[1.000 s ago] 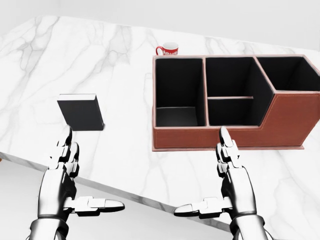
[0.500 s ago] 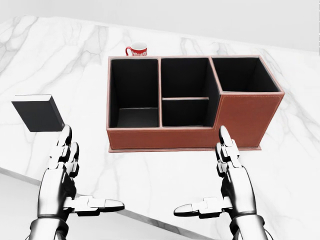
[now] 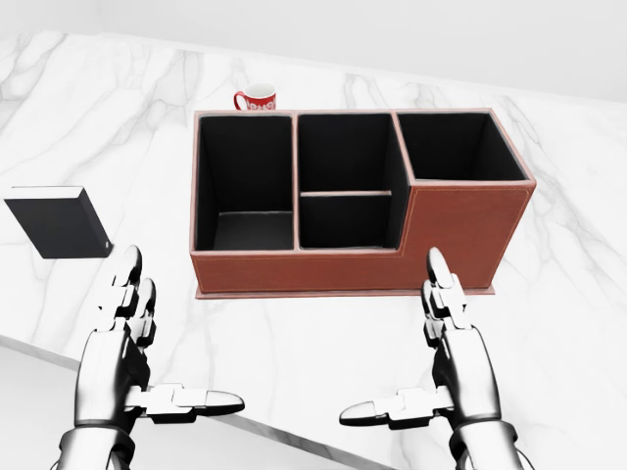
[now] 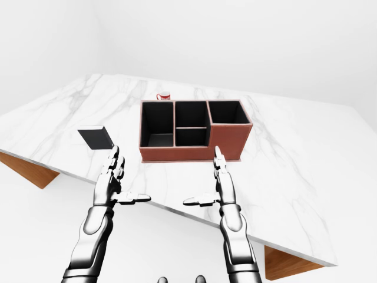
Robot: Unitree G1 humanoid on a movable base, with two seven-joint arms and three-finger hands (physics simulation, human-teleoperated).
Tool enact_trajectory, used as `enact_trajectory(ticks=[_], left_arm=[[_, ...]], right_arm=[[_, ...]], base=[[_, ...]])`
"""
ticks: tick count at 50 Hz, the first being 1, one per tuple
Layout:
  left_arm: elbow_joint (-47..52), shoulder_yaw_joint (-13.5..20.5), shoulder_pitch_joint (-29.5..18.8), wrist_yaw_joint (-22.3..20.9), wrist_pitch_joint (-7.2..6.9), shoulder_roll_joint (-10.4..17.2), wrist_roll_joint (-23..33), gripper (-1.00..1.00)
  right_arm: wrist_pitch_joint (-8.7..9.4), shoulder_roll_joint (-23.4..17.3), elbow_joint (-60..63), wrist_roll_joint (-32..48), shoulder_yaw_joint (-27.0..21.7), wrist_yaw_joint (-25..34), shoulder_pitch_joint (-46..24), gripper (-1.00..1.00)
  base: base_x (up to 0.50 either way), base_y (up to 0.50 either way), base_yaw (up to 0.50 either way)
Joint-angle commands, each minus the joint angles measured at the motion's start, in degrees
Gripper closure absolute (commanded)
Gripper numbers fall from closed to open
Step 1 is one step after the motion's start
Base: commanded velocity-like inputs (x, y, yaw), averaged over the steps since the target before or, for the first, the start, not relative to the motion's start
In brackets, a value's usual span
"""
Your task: Pick up the book and place it in the right compartment of the caddy.
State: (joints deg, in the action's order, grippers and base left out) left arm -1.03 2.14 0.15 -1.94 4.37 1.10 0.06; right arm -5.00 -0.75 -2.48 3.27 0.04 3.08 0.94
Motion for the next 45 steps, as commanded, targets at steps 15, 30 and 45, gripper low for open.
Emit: enact_trajectory(ticks=[15,30,45], left_arm=[[0.4,0.1,-0.1,0.2,-0.23,0.0,-0.2,-1.0],[1.1,0.4,-0.1,0.3,-0.3,0.0,-0.6,-1.0],[1.8,0.7,-0.2,0.1,-0.3,0.2,-1.1,-1.0]], right_arm=[[0.0,0.1,0.5,1.2,0.3,0.1,0.2,-1.0],[0.0,0.2,0.5,0.3,0.1,0.1,0.0,-1.0],[0.0,0.2,1.9,-1.2,-0.2,0.2,0.1,-1.0]], base=[[-0.16,0.45,0.0],[-0.08,0.23,0.0],[0.0,0.0,0.0]])
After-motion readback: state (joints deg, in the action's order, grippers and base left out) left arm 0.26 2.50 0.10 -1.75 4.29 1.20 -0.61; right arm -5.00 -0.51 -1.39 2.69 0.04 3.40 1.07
